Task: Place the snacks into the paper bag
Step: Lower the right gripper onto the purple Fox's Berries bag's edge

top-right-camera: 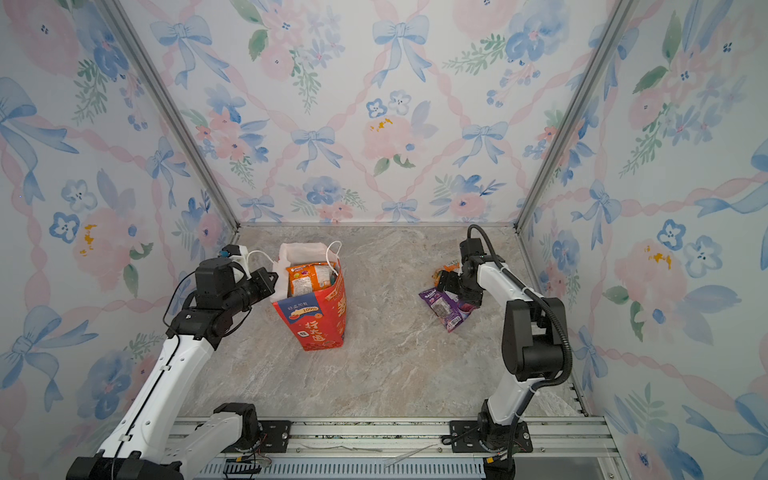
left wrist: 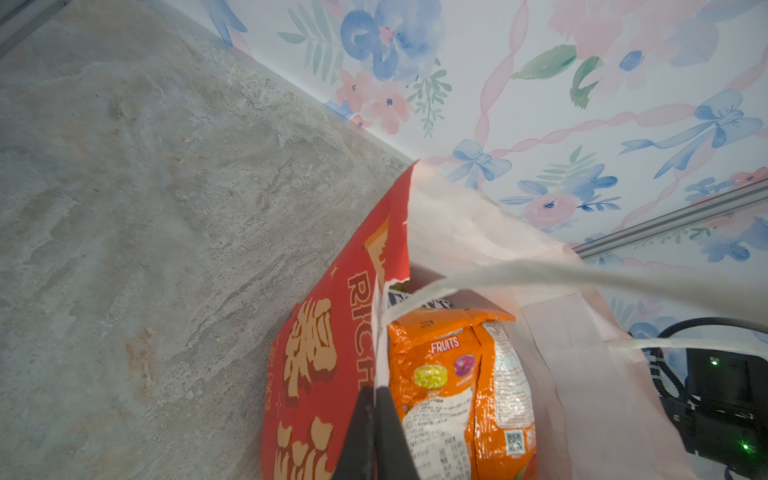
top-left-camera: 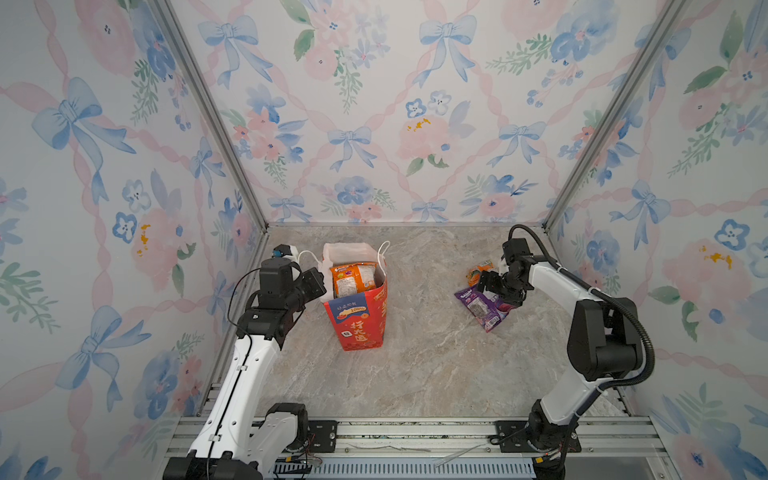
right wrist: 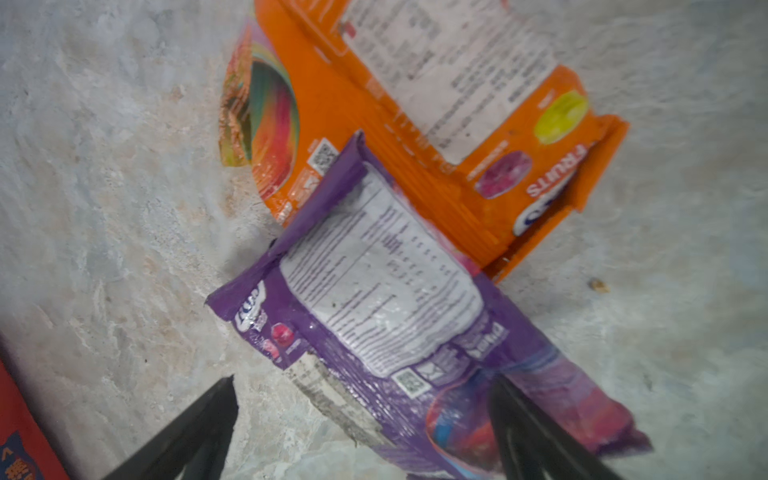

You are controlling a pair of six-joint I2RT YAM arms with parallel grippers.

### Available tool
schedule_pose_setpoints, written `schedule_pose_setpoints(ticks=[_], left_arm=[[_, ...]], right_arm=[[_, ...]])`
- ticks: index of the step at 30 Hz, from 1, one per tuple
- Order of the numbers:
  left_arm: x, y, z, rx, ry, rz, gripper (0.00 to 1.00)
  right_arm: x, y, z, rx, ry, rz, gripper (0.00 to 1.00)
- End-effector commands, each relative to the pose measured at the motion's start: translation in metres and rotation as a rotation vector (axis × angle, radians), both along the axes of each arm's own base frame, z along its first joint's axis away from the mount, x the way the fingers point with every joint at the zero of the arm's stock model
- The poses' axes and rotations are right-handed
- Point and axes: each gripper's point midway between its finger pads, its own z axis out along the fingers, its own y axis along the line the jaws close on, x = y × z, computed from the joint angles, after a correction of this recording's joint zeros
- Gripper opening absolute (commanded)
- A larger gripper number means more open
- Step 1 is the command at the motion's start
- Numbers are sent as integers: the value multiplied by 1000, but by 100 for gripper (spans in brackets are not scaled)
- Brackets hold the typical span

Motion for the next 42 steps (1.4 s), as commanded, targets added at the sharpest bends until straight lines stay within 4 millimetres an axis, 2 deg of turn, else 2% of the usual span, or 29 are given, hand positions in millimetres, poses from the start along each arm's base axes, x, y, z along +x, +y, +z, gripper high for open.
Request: schedule_pose_setpoints(ticks=[1, 3, 5, 9, 15, 20, 28, 33, 42], left_arm=[[-4, 5, -10, 0, 29, 19, 0], [-4, 5, -9, 2, 26, 18, 0], [-5, 5, -8, 0, 24, 19, 0], [-5, 5, -8, -2, 23, 14, 0], [-6, 5, -8, -4, 21, 15, 0], [-6, 5, -7, -6, 21, 17, 0], [-6, 4, -6, -8, 18, 13, 0], [-6, 5, -5, -4, 14, 18, 0], [-8, 17, -4, 19, 18, 43, 0]], right_arm=[[-1, 12, 0, -8, 20, 55, 96], [-2, 17, 0, -14, 21, 70, 97], [-3, 13, 1, -47, 20, 62, 96], [-1, -4, 9, -49, 8, 18, 97], [5, -41, 25, -58, -19, -45, 97], [12, -50, 22, -45, -9, -38, 97], [15, -33, 6, 37, 29, 33, 97], [7, -13, 3, 140, 45, 78, 97], [-15, 15, -1, 142, 100, 202, 97]])
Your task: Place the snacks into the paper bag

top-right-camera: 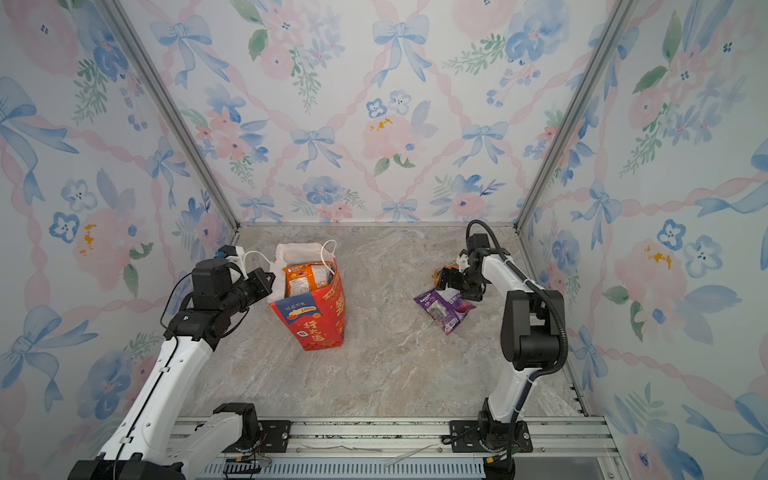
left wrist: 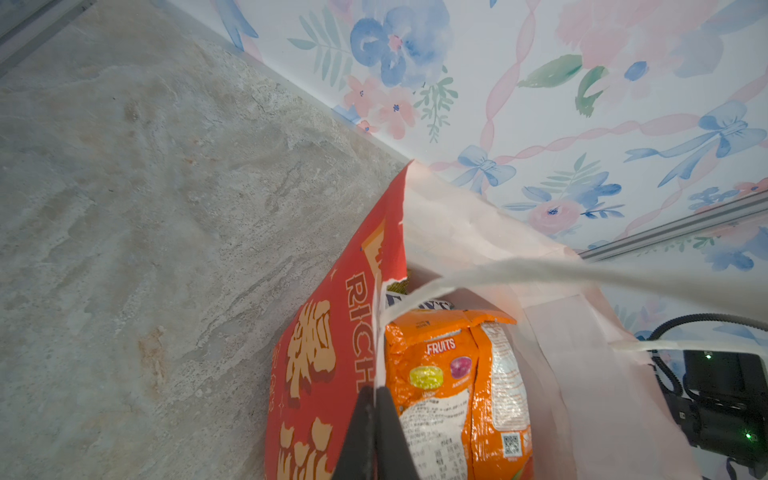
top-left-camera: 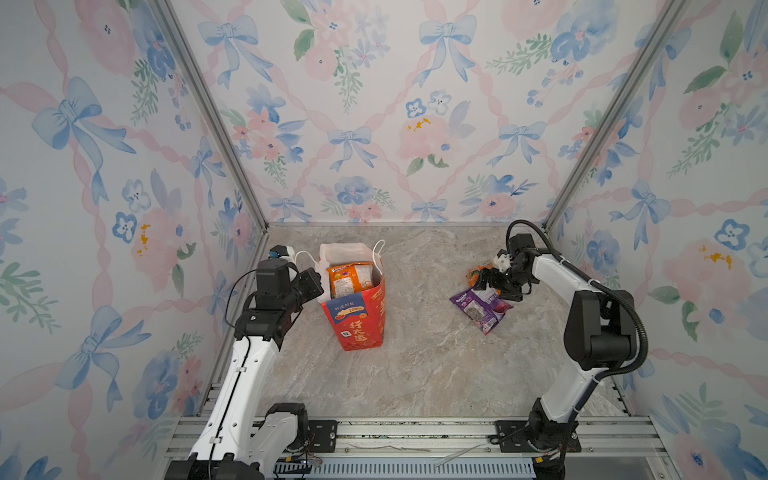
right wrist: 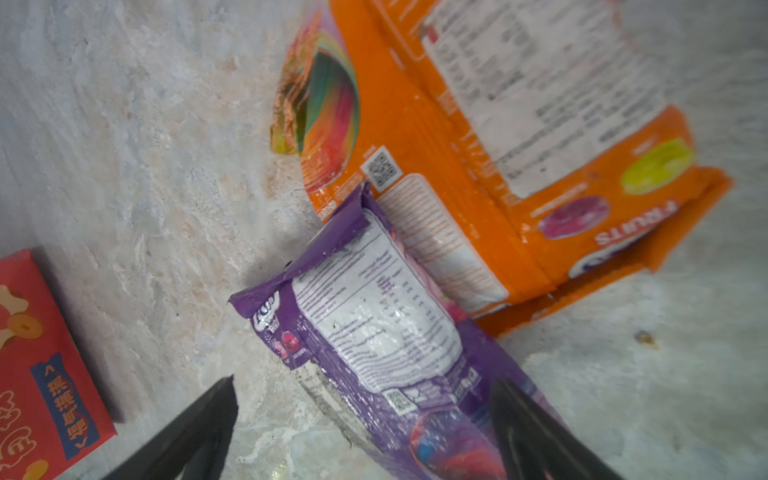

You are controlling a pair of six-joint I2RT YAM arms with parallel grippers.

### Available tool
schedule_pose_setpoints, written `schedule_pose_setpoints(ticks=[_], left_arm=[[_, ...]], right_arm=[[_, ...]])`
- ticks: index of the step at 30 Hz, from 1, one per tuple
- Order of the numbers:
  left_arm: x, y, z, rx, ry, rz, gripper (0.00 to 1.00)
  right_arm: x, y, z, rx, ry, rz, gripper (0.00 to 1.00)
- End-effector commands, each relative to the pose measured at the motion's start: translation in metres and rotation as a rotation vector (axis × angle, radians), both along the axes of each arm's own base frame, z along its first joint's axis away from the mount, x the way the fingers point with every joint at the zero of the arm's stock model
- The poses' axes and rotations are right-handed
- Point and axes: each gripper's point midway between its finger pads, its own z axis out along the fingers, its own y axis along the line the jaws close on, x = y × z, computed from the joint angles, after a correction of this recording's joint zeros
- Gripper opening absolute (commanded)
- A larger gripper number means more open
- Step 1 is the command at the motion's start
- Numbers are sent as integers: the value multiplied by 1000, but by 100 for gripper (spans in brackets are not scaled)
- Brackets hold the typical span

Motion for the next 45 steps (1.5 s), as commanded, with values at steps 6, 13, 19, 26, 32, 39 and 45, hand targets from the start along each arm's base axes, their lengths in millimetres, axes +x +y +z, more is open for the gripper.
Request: schedule_pose_setpoints(ticks=[6, 13, 19, 26, 32, 39, 45], left_arm=[[-8, 5, -6, 11, 22, 7, 0], [-9, 4, -5, 8, 18, 5, 0], [-8, 4, -7, 5, 24, 2, 0], [-10, 4, -4, 1, 15, 8, 0], [-9, 4, -5, -2, 18, 7, 0], [-8, 4, -5, -4, 22, 6, 0], [-8, 4, -6, -4, 22, 6, 0]], right_arm=[[-25, 10, -10, 9, 104, 78, 97], [-36, -7, -24, -99, 167, 45, 97], [-43, -20, -38, -183, 215, 34, 97], [-42, -19, -42, -166, 203, 22, 97], [-38, -31, -43, -157, 199, -28, 97], [-36, -41, -41, -148, 180, -57, 97], [-31, -47, -33, -56, 134, -115, 97]])
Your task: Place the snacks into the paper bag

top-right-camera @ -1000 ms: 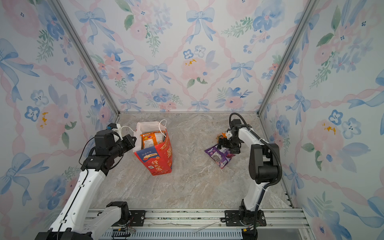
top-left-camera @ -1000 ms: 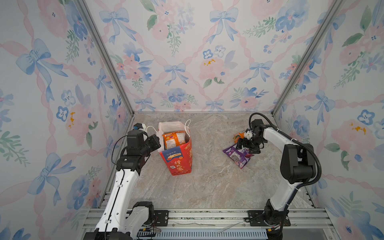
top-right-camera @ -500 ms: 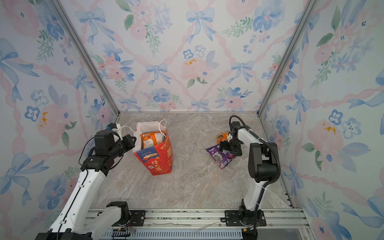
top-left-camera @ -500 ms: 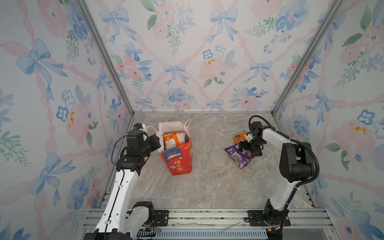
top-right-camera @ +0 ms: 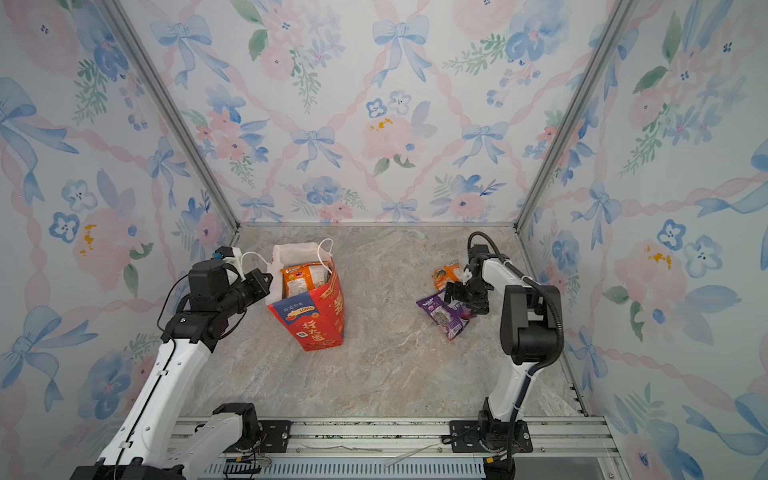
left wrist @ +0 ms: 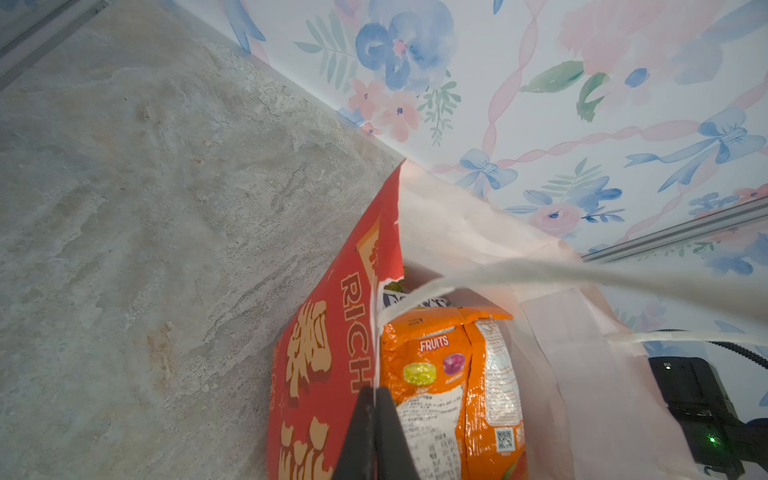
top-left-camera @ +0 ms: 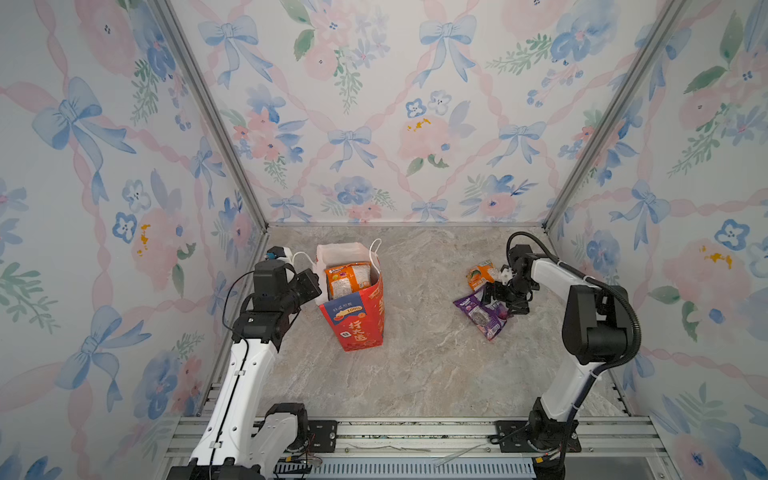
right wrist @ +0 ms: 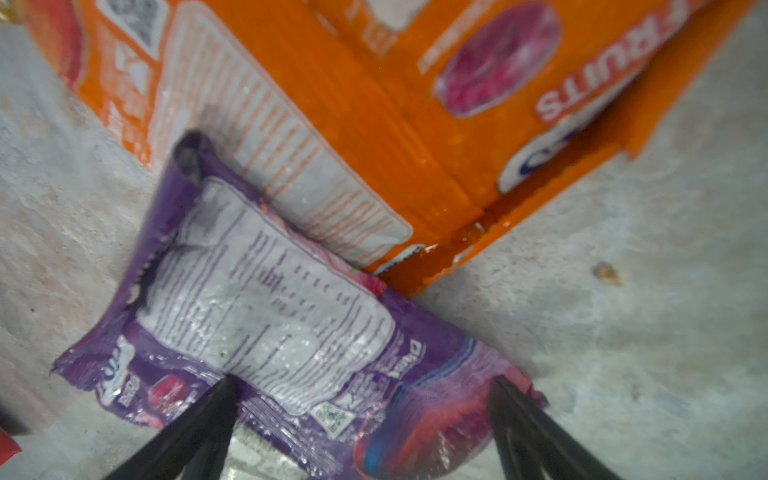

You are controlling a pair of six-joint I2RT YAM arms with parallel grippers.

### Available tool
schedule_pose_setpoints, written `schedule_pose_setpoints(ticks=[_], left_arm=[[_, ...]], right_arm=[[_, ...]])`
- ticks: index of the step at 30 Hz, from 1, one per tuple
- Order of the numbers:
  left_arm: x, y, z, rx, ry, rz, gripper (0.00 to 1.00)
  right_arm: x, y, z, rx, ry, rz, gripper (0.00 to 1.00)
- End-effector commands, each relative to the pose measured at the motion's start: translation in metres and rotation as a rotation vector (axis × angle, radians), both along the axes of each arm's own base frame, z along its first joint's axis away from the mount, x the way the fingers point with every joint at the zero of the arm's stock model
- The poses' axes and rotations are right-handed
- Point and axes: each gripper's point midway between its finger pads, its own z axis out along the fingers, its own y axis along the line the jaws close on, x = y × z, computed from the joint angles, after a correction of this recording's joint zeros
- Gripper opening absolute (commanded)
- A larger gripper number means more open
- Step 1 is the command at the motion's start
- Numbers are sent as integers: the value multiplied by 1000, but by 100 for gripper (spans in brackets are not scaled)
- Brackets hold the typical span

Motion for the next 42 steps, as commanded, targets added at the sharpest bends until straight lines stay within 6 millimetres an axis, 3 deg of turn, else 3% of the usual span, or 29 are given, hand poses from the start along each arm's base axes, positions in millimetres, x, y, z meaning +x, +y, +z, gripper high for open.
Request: schedule_pose_setpoints(ticks=[1, 11, 17, 21, 33, 42], left_arm=[[-4, 2, -8, 0, 25, 2, 0], [-4, 1, -7, -4, 25, 1, 0], [-5, 1, -8, -1, 24, 0, 0], [-5, 1, -7, -2, 23, -1, 0], [-4, -1, -5, -9, 20, -6, 0], [-3, -3, 0, -17, 12, -12, 0]], right_arm=[[1, -8, 8, 50, -40, -70, 97], [-2, -22, 32, 117, -132, -152, 96], [-9, -43, 27, 78, -113, -192, 96], [-15, -47, 19, 80, -87, -197, 96], [-15, -13, 3, 219, -69, -107, 97], [-16, 47, 7, 258, -74, 108, 97]])
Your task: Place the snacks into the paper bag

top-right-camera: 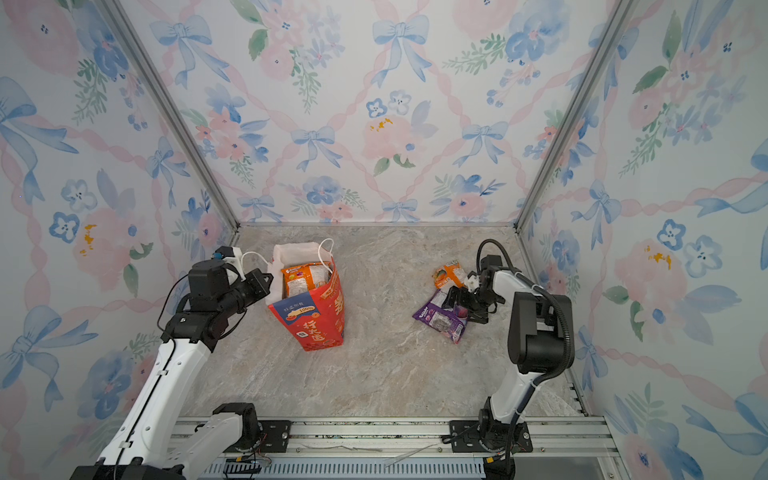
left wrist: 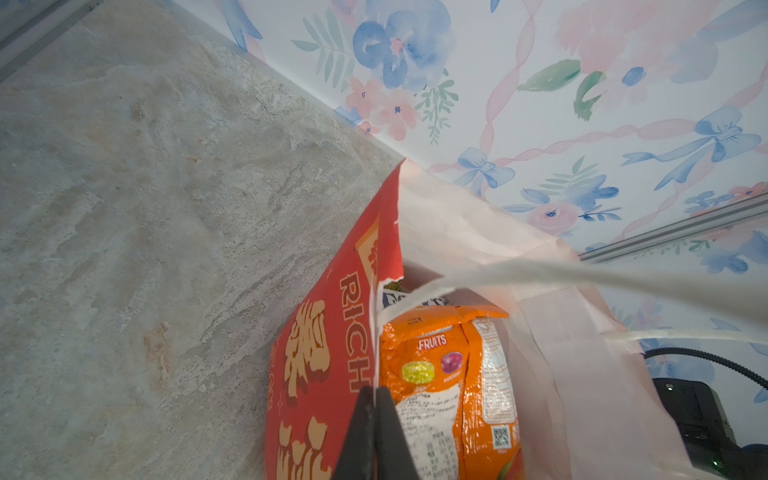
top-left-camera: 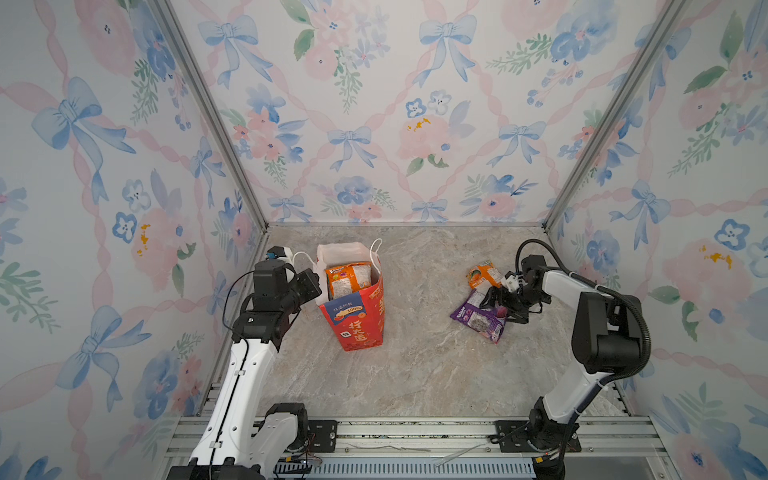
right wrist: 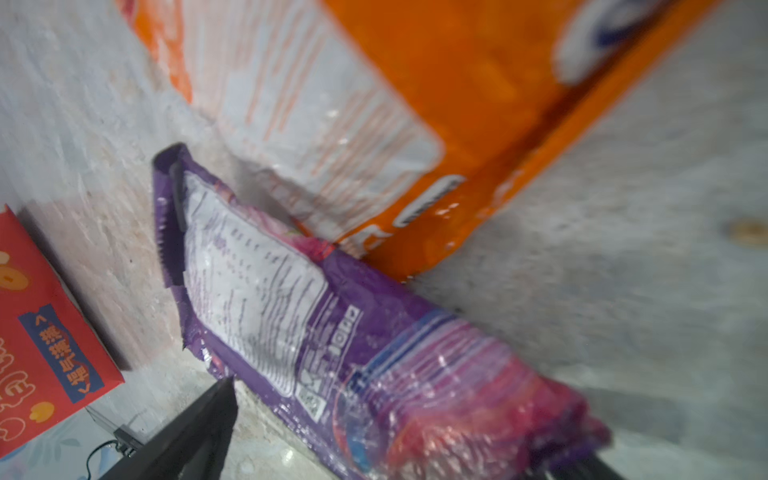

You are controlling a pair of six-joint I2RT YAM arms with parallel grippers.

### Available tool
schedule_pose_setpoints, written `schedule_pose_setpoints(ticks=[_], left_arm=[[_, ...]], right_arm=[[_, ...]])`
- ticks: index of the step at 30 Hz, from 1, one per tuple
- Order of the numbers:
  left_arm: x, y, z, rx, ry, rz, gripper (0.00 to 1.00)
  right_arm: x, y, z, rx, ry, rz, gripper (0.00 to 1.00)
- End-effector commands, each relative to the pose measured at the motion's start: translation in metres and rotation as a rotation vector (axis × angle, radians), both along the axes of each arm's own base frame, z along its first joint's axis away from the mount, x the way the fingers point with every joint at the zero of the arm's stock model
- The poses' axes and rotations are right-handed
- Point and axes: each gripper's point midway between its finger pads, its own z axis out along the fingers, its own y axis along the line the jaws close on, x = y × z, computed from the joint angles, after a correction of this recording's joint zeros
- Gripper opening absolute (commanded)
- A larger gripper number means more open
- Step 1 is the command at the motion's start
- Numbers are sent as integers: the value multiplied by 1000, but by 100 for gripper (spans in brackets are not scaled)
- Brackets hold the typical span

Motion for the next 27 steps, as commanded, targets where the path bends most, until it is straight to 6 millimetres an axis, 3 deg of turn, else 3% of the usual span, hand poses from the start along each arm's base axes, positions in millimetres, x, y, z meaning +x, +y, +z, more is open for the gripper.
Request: schedule_pose_setpoints(ticks=[1, 6, 15, 27], left_arm=[[-3, -1, 0, -10, 10, -3, 0], [-3, -3, 0, -12, 13, -7, 0], [-2, -4, -2, -8, 18, -3, 0], [-4, -4, -3, -5, 18, -3, 0]], right_arm=[[3, 24, 7, 30, -34, 100, 97], [2, 42, -1, 53, -15, 153, 99], [12, 75, -7, 122, -46, 158, 90], [22, 90, -9, 148, -71, 137, 64]])
